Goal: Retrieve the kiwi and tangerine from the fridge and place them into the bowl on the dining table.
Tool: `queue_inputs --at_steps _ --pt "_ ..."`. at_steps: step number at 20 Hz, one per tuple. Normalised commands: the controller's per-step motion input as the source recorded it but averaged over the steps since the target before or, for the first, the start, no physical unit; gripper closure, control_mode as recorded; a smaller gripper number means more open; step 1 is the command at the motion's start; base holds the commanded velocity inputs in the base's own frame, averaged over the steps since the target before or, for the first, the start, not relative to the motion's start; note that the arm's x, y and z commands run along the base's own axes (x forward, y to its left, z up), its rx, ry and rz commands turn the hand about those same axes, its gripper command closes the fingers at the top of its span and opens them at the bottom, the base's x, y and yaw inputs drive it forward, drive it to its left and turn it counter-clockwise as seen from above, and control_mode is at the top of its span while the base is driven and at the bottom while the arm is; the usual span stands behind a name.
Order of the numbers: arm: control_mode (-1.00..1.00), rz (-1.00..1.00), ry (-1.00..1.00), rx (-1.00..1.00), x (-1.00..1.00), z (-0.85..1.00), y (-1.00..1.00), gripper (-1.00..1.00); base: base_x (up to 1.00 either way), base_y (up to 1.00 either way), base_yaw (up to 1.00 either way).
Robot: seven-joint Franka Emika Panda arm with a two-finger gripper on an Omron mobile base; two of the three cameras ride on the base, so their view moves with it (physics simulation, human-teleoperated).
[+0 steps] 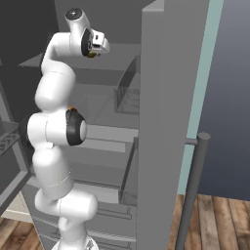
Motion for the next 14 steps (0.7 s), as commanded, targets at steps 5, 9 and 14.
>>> queue_inputs --at_steps 5,9,14 --pt "-1.00 0.00 0.00 0.00 -0.05 0.00 0.00 1.00 0.00 0.00 0.00" --pt "-1.00 0.00 -0.04 0.00 -0.81 0.00 -0.04 1.00 0.00 0.00 0.00" --pt "-1.00 0.00 -0.18 0.01 -1.00 0.05 -0.34 1.00 0.00 0.00 0.00"
